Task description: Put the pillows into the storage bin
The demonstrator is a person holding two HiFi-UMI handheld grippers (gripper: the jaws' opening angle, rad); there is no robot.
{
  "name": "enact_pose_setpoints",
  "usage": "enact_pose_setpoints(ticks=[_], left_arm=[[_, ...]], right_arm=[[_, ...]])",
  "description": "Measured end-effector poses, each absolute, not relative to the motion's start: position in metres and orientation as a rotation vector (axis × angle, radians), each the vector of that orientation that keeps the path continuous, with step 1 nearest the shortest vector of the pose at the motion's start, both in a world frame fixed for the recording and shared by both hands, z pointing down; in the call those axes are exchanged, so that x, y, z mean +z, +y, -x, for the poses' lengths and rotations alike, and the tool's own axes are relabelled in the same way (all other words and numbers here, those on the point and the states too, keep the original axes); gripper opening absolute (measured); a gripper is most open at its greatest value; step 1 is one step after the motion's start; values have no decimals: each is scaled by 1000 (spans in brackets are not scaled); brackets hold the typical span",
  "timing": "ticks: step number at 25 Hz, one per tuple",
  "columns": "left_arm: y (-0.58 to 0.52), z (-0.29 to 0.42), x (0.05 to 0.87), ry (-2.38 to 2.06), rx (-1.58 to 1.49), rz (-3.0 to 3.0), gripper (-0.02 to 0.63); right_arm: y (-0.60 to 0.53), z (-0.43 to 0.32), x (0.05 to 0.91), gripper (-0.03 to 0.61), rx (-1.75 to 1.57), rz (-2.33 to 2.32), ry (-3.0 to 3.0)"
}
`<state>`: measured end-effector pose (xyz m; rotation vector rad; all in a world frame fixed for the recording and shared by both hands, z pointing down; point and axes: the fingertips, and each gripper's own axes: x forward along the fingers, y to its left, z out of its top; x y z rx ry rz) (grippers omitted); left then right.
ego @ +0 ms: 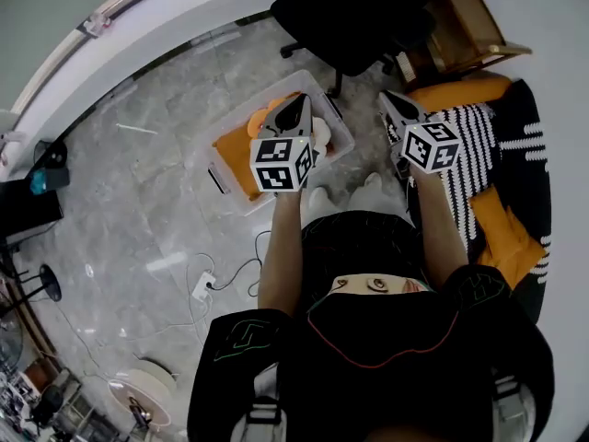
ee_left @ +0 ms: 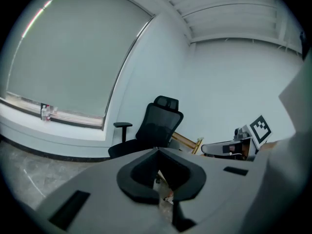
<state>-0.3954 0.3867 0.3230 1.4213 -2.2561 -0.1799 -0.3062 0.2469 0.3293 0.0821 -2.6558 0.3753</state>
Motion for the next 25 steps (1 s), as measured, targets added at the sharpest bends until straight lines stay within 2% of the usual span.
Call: enact_pose_setpoints(ticks=[7,15,21,25], left_arm=[[305,374,277,-2189,-110,-1732,-5],[217,336,230,-2086,-106,-1947,-5],[139,255,176,-1949,-95,-2219,-5],[112,200,145,-1881,-80,-2362,-5]], right_arm=[[188,265,298,3,410,-350,-2735],[110,184,244,3,328,-839,-2771],[67,91,185,3,239,-1245,-2769],[53,39,147,3,39,-1390,-2699]])
